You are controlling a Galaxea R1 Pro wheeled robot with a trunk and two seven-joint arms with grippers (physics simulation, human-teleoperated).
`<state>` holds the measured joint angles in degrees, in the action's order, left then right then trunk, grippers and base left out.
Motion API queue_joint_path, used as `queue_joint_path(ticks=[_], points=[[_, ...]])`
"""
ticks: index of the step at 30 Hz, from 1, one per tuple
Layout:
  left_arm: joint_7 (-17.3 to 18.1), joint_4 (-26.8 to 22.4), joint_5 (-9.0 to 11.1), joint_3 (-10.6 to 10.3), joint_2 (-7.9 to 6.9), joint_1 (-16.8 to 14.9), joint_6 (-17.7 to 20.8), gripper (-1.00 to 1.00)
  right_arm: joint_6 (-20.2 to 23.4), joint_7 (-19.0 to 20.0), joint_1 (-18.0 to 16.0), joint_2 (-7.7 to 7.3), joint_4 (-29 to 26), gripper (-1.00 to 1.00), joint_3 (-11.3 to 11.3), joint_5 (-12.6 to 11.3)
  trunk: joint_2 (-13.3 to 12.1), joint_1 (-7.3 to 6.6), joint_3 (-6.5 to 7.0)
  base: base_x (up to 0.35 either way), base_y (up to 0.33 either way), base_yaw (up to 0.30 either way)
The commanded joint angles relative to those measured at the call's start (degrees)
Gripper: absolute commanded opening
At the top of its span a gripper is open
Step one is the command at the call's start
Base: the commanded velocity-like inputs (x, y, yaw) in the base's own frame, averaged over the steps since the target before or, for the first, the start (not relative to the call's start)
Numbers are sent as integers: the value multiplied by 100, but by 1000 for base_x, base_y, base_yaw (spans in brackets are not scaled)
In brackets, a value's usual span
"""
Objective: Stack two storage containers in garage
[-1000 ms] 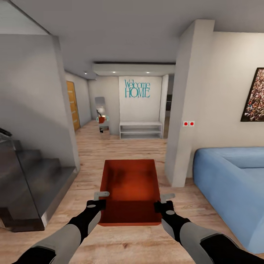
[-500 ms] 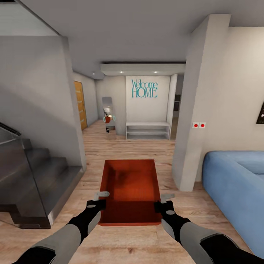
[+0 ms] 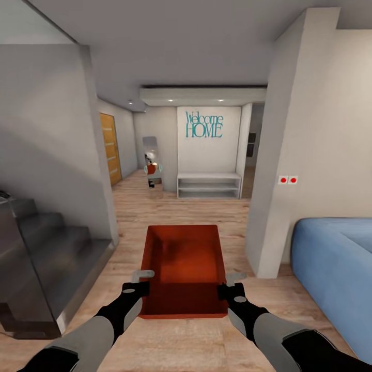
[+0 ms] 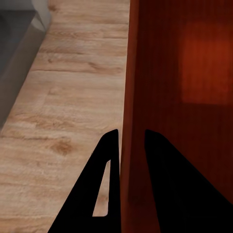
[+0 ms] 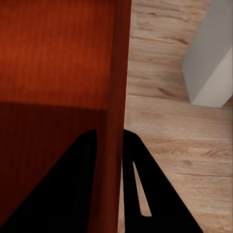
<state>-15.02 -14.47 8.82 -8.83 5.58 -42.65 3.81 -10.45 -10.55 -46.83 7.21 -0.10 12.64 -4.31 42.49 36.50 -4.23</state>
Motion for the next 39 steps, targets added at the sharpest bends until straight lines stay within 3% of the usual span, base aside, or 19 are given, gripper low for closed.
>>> queue_joint_path(ticks=[1, 14, 24, 39], points=[[-52, -168, 49, 269, -7, -7, 41, -100, -27, -26, -2, 0, 18, -100, -113, -105, 8, 5, -10, 323, 0, 0], [-47, -68, 50, 268, -46, -7, 41, -100, 5, -31, -2, 6, 18, -100, -100, -97, 8, 5, -10, 323, 0, 0], [-50, -90, 57, 268, -161, -7, 41, -100, -11, -35, -2, 11, 18, -100, -110, -105, 8, 5, -10, 323, 0, 0], [-47, -128, 67, 264, -176, -7, 41, -100, -21, -28, -2, 1, 18, -100, -104, -96, 8, 5, -10, 323, 0, 0]])
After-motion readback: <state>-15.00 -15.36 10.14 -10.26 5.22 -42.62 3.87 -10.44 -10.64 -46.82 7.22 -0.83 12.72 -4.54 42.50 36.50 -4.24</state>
